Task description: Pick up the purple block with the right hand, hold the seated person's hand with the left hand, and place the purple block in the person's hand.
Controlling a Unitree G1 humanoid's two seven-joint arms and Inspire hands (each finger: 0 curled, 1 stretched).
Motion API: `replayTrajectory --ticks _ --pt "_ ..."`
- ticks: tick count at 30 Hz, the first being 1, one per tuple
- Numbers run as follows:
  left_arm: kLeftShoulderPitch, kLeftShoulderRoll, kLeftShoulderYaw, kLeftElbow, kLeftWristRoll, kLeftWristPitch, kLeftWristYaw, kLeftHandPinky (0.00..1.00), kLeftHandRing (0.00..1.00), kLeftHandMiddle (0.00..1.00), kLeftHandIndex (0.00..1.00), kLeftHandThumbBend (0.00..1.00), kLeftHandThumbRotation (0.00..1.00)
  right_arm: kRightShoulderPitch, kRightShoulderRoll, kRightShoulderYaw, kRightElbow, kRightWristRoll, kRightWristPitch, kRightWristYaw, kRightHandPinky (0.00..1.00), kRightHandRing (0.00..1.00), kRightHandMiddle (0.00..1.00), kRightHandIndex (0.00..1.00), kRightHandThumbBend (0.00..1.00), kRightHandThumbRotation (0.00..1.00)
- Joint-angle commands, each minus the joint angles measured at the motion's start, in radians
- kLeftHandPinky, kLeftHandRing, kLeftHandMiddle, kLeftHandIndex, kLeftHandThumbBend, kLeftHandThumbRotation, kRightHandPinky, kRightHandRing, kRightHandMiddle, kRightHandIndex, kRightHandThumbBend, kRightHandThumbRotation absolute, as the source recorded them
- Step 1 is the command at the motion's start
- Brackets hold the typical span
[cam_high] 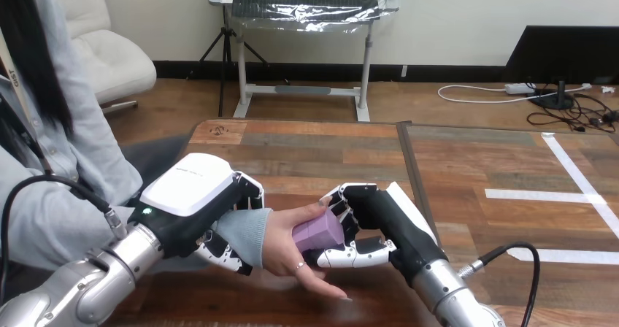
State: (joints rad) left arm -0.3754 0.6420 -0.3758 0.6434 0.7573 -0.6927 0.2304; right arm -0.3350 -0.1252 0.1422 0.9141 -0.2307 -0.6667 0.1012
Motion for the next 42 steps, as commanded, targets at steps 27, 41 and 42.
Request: replayTrajectory --ticks 27,41,42 --pt "-0.136 -0.052 0.013 0.040 0.037 -0.057 0.114 0.31 0.34 0.38 0.38 0.87 0.00 0.048 -0.014 0.001 -0.258 0.020 0.143 0.071 0.29 0.34 0.42 0.49 0.76 0.00" --pt "-0.127 -0.052 0.015 0.048 0.033 -0.052 0.112 0.34 0.37 0.41 0.44 0.89 0.04 0.031 -0.018 -0.002 -0.232 0.012 0.140 0.055 0.40 0.46 0.53 0.58 0.84 0.00" --pt "-0.124 -0.052 0.017 0.049 0.029 -0.052 0.110 0.35 0.38 0.42 0.44 0.89 0.04 0.030 -0.018 -0.003 -0.234 0.012 0.150 0.055 0.41 0.47 0.55 0.60 0.84 0.00"
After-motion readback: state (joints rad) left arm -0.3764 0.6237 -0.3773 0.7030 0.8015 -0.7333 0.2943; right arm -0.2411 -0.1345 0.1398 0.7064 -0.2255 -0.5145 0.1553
